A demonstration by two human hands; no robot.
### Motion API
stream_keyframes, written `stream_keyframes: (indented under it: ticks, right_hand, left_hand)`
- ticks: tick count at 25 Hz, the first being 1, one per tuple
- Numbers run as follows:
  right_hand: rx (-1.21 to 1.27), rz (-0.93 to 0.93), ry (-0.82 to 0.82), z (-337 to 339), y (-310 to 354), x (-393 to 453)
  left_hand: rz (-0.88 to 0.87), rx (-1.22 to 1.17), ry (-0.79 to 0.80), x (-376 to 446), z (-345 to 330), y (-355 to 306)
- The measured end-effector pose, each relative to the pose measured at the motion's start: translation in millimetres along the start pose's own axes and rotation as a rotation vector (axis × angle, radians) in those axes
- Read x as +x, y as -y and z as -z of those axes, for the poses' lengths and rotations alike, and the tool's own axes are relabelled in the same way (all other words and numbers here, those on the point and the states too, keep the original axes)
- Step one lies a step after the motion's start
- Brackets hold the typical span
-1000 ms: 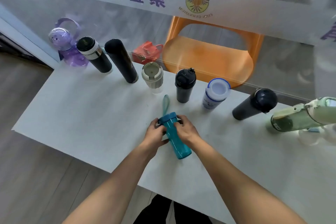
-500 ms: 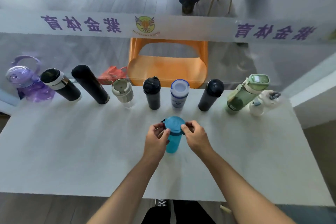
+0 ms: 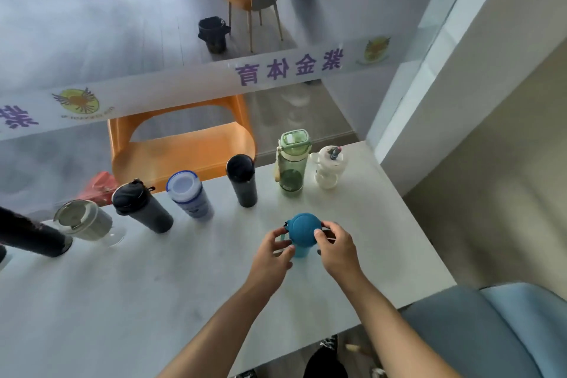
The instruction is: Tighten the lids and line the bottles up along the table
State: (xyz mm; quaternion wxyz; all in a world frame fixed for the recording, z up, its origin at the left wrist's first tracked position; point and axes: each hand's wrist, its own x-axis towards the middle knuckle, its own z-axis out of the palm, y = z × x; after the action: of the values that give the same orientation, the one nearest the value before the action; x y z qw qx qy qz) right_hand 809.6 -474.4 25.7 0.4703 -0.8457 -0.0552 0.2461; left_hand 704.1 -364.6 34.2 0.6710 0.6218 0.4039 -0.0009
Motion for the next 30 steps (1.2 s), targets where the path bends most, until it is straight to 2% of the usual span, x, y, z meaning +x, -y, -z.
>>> stream_keyframes:
  ticks: [8, 13, 19, 26, 30]
  right_hand:
    - [0.006, 0.009, -0.115, 119, -17, 111]
    - [0.030, 0.026, -0.147, 156, -3, 183]
    - [0.007, 0.069, -0.136, 166, 14, 245]
    - [0.008, 0.081, -0.111, 163, 17, 256]
    - [0.015, 0.114, -0.138, 164, 20, 245]
  left_hand:
    - [0.059, 0.008, 0.147, 73, -141, -70]
    - [0.061, -0.022, 0.159, 131, -193, -112]
    - [0.048, -0.038, 0.115, 179, -211, -142]
    - [0.054, -0.017, 0.113, 184, -209, -146]
    - [-0.017, 0.172, 0.090, 169, -201, -147]
